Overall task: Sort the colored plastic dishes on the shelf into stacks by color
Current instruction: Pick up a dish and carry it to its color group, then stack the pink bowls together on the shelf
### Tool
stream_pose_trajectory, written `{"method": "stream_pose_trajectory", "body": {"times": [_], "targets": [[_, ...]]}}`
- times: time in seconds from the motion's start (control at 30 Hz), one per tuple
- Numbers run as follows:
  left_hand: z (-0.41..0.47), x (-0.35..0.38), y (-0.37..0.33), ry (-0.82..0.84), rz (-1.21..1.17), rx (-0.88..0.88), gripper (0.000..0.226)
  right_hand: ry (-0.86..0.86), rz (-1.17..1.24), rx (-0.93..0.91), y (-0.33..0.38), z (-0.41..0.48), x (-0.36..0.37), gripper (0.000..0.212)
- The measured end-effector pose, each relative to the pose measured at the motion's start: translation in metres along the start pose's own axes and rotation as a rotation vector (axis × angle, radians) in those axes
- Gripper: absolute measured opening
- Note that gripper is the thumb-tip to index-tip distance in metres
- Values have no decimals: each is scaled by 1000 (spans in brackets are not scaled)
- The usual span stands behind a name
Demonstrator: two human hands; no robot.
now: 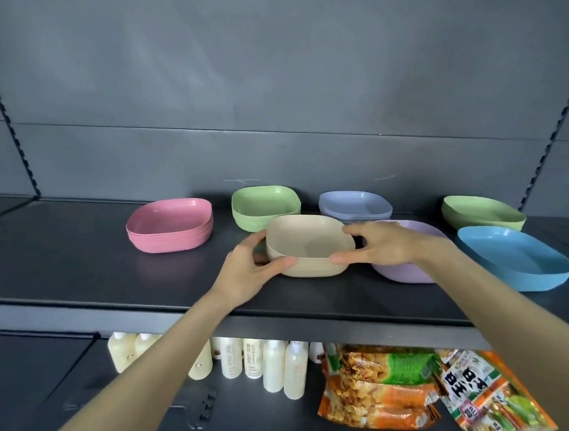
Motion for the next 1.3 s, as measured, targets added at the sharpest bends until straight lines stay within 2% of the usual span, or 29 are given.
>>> {"method": "stream_pose_trajectory", "body": {"times": [0.07,0.17,0.23,0.37,0.47,0.7,0.93,1.1,1.3], "targets": [[-3,-1,-3,-6,58,0,63,32,7,10,6,-2,1,41],[-12,-5,-16,-11,226,28,40,39,94,-4,18,-6,-5,35],[-19,-15,-29,-45,363,79,43,6,95,-14,27,-4,-17,42],[-27,-58,-47,-186,595,119,58,-94,-23,-101,59,10,-41,27],[-32,-99,-56,-288,672,96,60,-138,-15,-151,90,24,-49,61],[-36,-179,-33,-382,749,66,63,-169,-54,-231,157,62,-40,65],[-25,-233,20,-300,748,93,68,-174,-7,-164,197,108,-2,66],[1,-242,66,-143,700,40,83,-195,115,-71,206,131,33,61],[32,-237,88,0,538,8,92,-276,238,23,203,144,50,78]]}}
Point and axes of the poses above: each hand's wrist, its own z-axis towards the middle knuckle, its own x-axis out of the palm, y = z × x, the point moved 10 cm from there along z, towards the middle knuckle, and after that the axes turned 13 degrees about -x, right-handed, at the moved point
